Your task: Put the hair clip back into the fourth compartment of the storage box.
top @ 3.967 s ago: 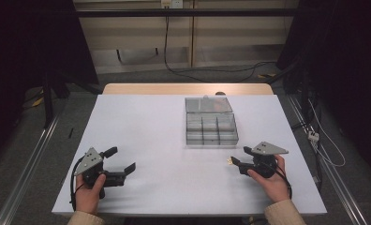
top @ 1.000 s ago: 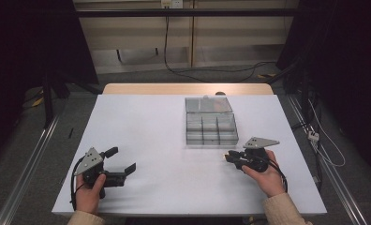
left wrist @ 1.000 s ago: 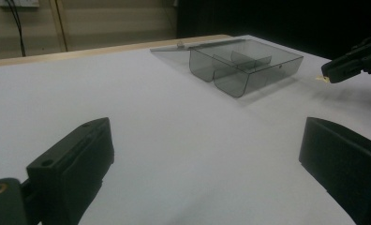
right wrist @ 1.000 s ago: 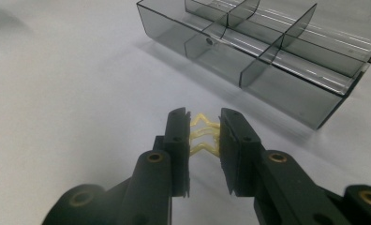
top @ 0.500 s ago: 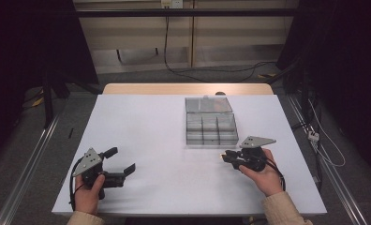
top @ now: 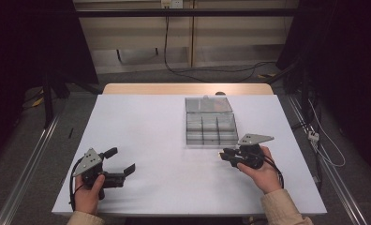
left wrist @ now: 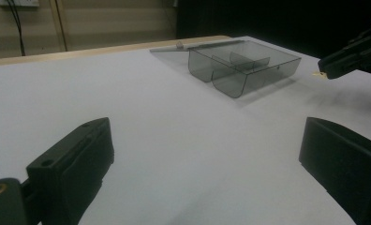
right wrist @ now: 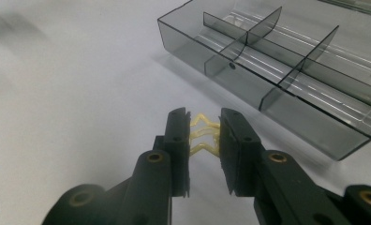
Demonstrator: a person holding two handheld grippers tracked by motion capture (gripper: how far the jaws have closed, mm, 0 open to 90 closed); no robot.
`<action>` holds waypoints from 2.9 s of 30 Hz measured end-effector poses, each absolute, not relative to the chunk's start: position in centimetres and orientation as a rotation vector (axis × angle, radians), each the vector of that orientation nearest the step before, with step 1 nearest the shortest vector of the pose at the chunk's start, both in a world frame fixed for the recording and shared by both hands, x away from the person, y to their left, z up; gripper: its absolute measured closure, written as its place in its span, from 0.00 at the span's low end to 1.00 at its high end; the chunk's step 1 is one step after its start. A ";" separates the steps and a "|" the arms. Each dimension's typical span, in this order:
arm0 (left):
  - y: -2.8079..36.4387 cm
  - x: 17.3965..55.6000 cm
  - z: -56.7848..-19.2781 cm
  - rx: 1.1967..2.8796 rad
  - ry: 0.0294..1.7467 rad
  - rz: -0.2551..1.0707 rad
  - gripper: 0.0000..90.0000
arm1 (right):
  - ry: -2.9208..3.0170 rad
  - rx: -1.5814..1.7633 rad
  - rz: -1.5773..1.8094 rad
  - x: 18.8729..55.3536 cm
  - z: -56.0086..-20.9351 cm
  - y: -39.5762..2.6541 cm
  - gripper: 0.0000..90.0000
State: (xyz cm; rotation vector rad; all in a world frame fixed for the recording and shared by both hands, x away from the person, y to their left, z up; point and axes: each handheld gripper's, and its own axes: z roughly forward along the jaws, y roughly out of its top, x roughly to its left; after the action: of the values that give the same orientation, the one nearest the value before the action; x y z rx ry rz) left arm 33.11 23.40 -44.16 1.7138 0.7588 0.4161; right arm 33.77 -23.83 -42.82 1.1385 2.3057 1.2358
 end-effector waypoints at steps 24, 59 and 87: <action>23.4 33.1 -44.1 1.710 0.753 0.416 0.04 | 2.326 1.105 1.250 34.9 -42.1 -22.4 0.82; 23.4 33.1 -44.2 1.713 0.747 0.410 0.04 | 2.326 1.056 1.268 37.0 -40.5 -20.4 0.82; 23.4 33.0 -44.1 1.709 0.752 0.407 0.04 | 2.321 1.035 1.276 38.2 -39.7 -19.4 0.82</action>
State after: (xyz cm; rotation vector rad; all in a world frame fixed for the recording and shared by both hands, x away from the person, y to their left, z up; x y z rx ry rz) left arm 33.04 23.41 -44.15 1.7089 0.7517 0.4071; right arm 38.21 -19.41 -39.71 1.0354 2.3206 1.2762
